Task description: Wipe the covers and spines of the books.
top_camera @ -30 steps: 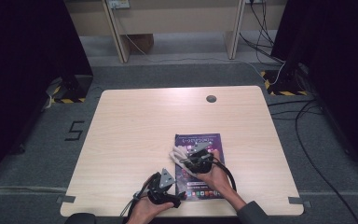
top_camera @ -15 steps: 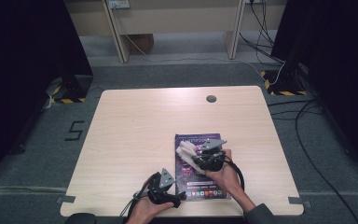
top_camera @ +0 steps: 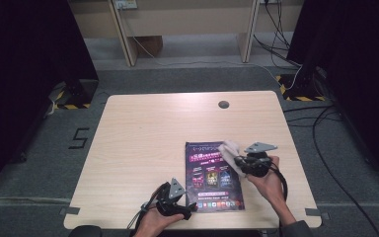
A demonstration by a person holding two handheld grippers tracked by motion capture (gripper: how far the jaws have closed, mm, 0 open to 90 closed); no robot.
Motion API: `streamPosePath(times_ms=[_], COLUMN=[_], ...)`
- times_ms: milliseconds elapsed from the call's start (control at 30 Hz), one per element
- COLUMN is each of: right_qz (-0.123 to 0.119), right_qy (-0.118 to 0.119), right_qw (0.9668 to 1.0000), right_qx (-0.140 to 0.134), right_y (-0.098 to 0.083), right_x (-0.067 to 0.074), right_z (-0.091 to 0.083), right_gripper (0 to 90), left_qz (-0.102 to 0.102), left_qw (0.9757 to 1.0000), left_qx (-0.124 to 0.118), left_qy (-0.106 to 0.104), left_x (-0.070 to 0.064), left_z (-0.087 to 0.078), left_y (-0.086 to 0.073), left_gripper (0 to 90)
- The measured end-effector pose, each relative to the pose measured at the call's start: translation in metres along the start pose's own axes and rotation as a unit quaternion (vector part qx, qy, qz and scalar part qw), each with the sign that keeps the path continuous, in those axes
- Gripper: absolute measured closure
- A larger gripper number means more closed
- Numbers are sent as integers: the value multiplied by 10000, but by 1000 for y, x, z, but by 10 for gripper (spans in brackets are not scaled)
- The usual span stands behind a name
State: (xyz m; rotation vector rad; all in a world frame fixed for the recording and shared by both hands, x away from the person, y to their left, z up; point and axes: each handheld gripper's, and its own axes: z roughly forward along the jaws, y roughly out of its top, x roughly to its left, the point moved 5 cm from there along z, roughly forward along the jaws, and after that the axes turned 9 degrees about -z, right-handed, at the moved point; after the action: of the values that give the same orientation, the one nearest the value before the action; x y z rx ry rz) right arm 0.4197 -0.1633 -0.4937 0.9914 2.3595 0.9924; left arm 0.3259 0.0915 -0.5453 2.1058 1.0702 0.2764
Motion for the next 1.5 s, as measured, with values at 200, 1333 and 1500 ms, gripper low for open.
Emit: streamPosePath(times_ms=[200,1333,1500], right_qz=[380,959,1003], right_qy=[-303,-968,-1100], right_qw=[9988,9888,9880], right_qx=[61,602,425], right_y=[-19,-74,-65], right_x=[-28,-82,-82], right_z=[-15,-27,-35], right_gripper=[798,701,578], left_qz=[-17,-30,-32], left_qw=[10000,10000,10000], left_qx=[-4,0,5], left_qy=[-9,-21,-27], left_x=[0,0,1], left_z=[0,0,0], left_y=[0,0,0], left_gripper=[162,163,162])
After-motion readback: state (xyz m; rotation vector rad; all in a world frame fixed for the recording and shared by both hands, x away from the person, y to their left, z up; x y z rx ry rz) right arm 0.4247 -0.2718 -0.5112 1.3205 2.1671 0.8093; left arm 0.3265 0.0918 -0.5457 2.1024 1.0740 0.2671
